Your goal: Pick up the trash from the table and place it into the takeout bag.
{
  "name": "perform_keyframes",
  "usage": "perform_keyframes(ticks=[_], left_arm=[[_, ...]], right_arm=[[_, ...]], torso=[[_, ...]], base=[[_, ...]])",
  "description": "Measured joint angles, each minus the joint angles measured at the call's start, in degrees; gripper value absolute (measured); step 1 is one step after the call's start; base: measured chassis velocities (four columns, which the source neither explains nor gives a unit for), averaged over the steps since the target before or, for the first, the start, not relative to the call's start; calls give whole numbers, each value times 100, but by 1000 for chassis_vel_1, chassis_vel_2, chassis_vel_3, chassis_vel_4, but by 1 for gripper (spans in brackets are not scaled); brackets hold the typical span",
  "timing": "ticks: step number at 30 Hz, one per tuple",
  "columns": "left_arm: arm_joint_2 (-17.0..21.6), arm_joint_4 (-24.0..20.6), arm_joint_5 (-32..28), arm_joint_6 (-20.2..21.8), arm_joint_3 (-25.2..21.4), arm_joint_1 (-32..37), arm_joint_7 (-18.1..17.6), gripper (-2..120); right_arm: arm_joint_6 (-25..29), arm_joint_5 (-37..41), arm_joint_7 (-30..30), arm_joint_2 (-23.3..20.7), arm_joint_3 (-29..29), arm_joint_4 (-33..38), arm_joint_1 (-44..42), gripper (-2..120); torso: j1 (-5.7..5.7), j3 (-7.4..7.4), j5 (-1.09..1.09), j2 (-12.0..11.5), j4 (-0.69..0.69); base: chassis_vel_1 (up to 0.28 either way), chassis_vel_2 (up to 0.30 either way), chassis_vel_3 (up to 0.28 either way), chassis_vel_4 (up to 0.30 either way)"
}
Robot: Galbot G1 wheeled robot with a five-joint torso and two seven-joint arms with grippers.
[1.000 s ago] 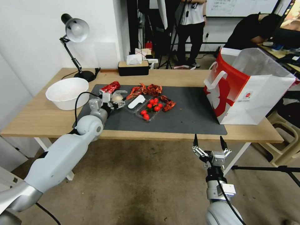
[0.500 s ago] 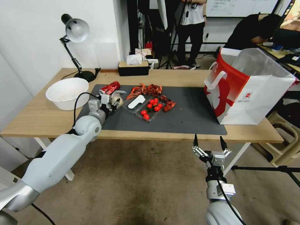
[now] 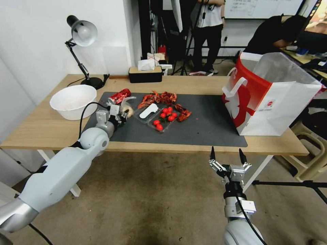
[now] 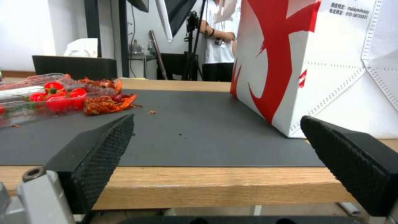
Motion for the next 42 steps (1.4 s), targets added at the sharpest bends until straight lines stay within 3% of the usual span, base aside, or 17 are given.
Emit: perform_keyframes(ticks=[2,16,24,29,32,37,42], left_arm=[[15,-10,10,0,13,-3,10,3],[165,-335,13,-476,68,-373,178,3],[103,-677,-161,-591,559,-1221,268,3],[-155,-745,-331,-667,1142,-1990,325,3],[-624,-753,-531,-662,1727,-2815,325,3],[-1036,-659,-660,-655,2202,-3438,320,3],[-1699,-395,-823,-653,2702,-4111,306,3]], right_arm=[[2,-1,0,0,-1,0,-2,100],[4,-8,0,7,-10,0,26,100],[0,-8,7,-14,-6,-1,28,100],[-15,-7,20,-48,10,-1,28,100],[-43,-5,29,-52,14,7,59,100],[-48,-4,33,-60,18,16,55,100],[-51,-2,41,-71,40,47,40,100]], torso=[[0,0,0,0,0],[1,2,0,-2,1],[1,1,0,-2,0],[1,1,0,-2,-1],[1,1,1,-2,-2],[1,0,3,-1,-2],[1,0,2,-1,0]], base=[[0,0,0,0],[0,0,0,0],[0,0,0,0],[0,0,0,0],[0,0,0,0],[0,0,0,0],[0,0,0,0]])
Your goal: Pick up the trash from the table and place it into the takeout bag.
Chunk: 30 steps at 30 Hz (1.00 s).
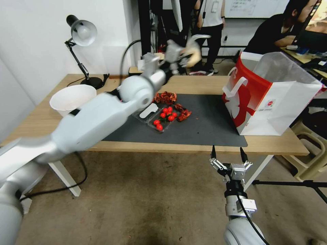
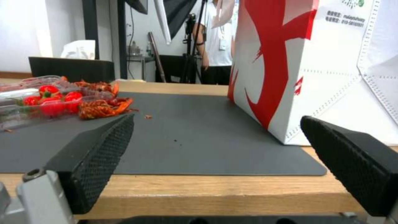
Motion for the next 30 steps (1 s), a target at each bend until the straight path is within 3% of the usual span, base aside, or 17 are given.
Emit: perform_keyframes(ticks=[2,8,10,15,22,30], left_arm=[[-423,216,-49,-5,170,-240,-1,3],[-934,525,-87,-29,335,-454,12,2],[-1379,898,-94,-103,478,-582,66,2],[-1923,1378,-93,-162,567,-632,125,2],[-2387,1753,-65,-212,691,-612,168,2],[-2543,1838,-35,-289,908,-533,198,2]], right_arm=[[-1,1,3,1,6,13,-3,100],[-5,1,5,29,10,55,-16,100],[-11,2,6,35,14,97,-48,100],[-12,2,7,35,42,130,-64,100],[-13,2,8,85,55,202,-122,100],[-10,-9,8,131,63,248,-174,100]], torso=[[0,0,1,0,-1],[0,0,1,0,0],[0,0,0,0,0],[0,0,0,0,0],[0,0,0,0,0],[0,0,-1,0,0]], base=[[0,0,0,0],[0,0,0,0],[0,0,0,0],[0,0,0,0],[0,0,0,0],[0,0,0,0]])
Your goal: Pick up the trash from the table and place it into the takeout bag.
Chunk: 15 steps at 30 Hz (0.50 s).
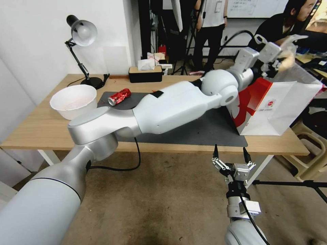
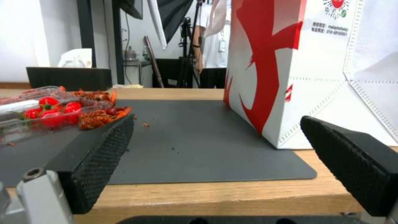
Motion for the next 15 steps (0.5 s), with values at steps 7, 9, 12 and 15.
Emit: perform_keyframes(ticks=[7,9,12,15], left_arm=[[15,107,136,-23,86,118,-4,3],[18,127,158,-25,85,149,-16,11],[22,137,176,-26,84,170,-26,17],[23,137,187,-26,84,184,-33,28]], right_arm=[[17,-36,-9,70,-34,14,-23,100],[28,-48,-11,82,-37,24,-41,100],[44,-59,-13,85,-34,38,-69,100],[50,-62,-13,85,-26,52,-86,100]], torso=[[-1,0,-1,0,1],[0,0,0,0,0],[0,0,-1,0,0],[0,0,0,0,0]], base=[[0,0,0,0],[0,0,0,0],[0,0,0,0],[0,0,0,0]])
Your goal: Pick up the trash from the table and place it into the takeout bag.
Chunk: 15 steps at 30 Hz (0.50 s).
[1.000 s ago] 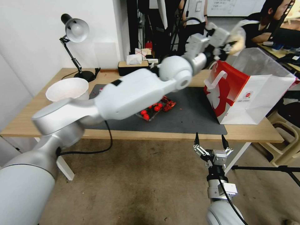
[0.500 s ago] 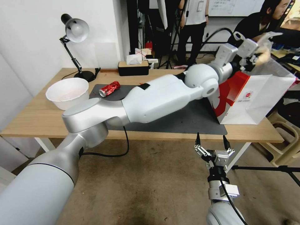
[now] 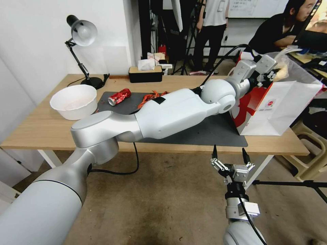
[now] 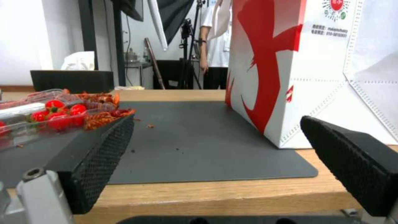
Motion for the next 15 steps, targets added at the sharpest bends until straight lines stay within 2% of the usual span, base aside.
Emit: perform_keyframes(ticks=[2,4,6,7,10,11,15], left_arm=[[2,-1,9,0,-2,12,-15,37],[3,-4,12,0,-3,18,-27,40],[4,-16,14,0,-9,28,-54,50],[4,-16,14,0,-9,28,-54,50],[6,-35,17,2,-23,35,-91,65],[6,-35,17,2,-23,35,-91,65],[10,7,35,6,-48,36,-114,85]], right_arm=[[6,-2,0,0,7,15,-15,100],[8,-2,0,1,11,22,-23,100],[11,-3,0,1,18,30,-33,100],[11,-3,0,1,18,30,-33,100],[14,-6,0,3,23,46,-47,100],[14,-6,0,3,23,46,-47,100],[16,-12,0,10,23,47,-50,100]], torso=[[0,0,0,0,0],[0,0,0,0,0],[0,0,0,0,0],[0,0,0,0,0],[0,0,-1,0,0],[0,0,-1,0,0],[0,0,0,0,0]], base=[[0,0,0,0],[0,0,0,0],[0,0,0,0],[0,0,0,0],[0,0,0,0],[0,0,0,0],[0,0,0,0]])
